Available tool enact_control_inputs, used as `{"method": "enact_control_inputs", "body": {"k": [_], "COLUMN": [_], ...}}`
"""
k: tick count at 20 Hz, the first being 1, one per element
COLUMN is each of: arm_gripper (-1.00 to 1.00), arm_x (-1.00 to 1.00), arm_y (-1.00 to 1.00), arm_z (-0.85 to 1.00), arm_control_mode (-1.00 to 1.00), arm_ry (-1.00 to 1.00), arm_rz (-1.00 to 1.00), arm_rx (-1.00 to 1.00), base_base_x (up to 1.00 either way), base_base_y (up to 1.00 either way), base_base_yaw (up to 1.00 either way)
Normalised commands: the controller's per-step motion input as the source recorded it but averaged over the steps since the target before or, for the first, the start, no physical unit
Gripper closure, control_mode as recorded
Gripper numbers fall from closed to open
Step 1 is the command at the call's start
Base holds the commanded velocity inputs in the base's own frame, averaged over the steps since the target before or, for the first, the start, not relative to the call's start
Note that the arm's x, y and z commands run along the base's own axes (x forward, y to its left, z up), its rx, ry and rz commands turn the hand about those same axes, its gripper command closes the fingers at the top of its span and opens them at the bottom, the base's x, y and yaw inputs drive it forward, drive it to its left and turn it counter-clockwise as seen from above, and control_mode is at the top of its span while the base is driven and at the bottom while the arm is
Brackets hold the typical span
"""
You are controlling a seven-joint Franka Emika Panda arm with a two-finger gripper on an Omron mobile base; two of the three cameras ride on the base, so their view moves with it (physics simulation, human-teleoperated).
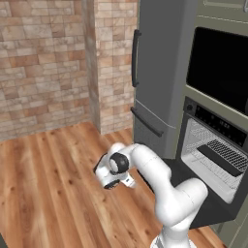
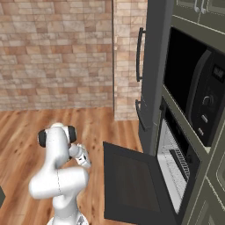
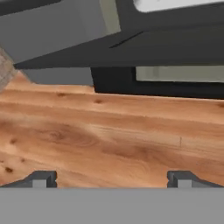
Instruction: Take the baked cake out of the oven and place it on the plate for cooling. Then close the oven door.
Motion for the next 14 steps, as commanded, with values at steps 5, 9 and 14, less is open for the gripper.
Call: {"method": "enact_control_inputs", "body": {"k": [5, 9, 14], "arm_gripper": [-1.00, -1.00, -1.00], "arm_x": [0.00, -0.01, -0.01], "arm_y": [0.00, 0.00, 0.00], "arm_z": [-0.64, -0.40, -0.34], "arm_control_mode": [-1.00, -1.00, -1.00], "arm_ry": [-0.18, -0.14, -0.13], "arm_rz": [-0.44, -0.32, -0.27], "arm_rx": [-0.15, -0.26, -0.31], "base_base_x": [0.00, 0.00, 0.00], "base_base_y": [0.00, 0.00, 0.00], "base_base_yaw": [0.00, 0.00, 0.00]}}
